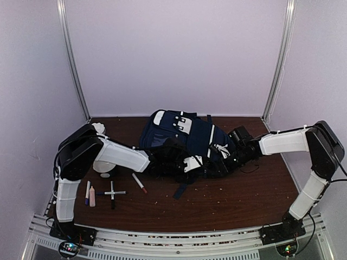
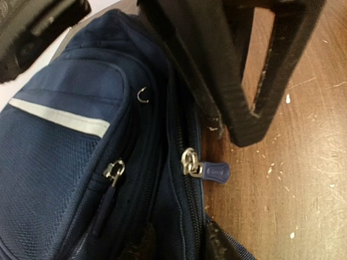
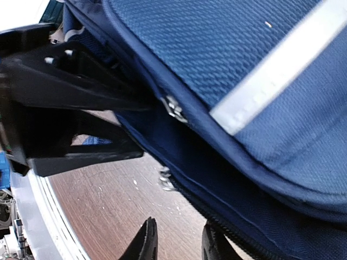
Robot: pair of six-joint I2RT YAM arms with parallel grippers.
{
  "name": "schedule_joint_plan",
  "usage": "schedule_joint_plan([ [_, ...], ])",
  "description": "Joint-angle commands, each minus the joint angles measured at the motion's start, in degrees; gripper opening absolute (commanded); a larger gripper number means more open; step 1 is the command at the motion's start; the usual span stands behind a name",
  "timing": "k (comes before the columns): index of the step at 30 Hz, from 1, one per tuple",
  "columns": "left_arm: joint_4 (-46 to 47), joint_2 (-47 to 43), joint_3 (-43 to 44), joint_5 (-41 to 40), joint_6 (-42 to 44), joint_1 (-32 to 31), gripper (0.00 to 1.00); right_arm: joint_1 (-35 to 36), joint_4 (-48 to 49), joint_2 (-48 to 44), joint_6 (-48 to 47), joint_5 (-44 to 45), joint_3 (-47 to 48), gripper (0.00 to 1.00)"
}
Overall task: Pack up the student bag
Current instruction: Hold the largest pocket of the student bag.
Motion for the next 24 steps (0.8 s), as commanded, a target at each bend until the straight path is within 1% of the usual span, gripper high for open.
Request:
schedule_joint_plan([
  [1,1.95,1.5,0.73,-2.53,-0.07,-0.18,0.27,0.7,2.45,0.98,0.54,1.16,-0.15,0.31],
  [4,1.6,1.73,1.23,-1.09,-0.8,-0.18,0.19,1.37,2.72,2.17,0.59,1.84,0.94,0.35],
  [8,-0.22,1.89,2.83,3.03,-2.11,-0.18,0.1,2.11,3.39,3.63,1.37,3.44,2.01,0.4],
  [10,-0.5,1.58,3.27,4.36,-2.88,-0.07,0.08,2.27,3.84,4.06,1.93,3.99,1.96,0.43],
  [14,0.39,1.06,3.75,8.49,-5.21,0.0,0.05,2.31,5.52,3.62,2.45,3.76,1.32,0.45],
  [24,3.57,0.29,5.23,15.65,-11.39,0.0,0.01,2.4,9.4,4.1,4.69,4.11,2.12,0.47],
])
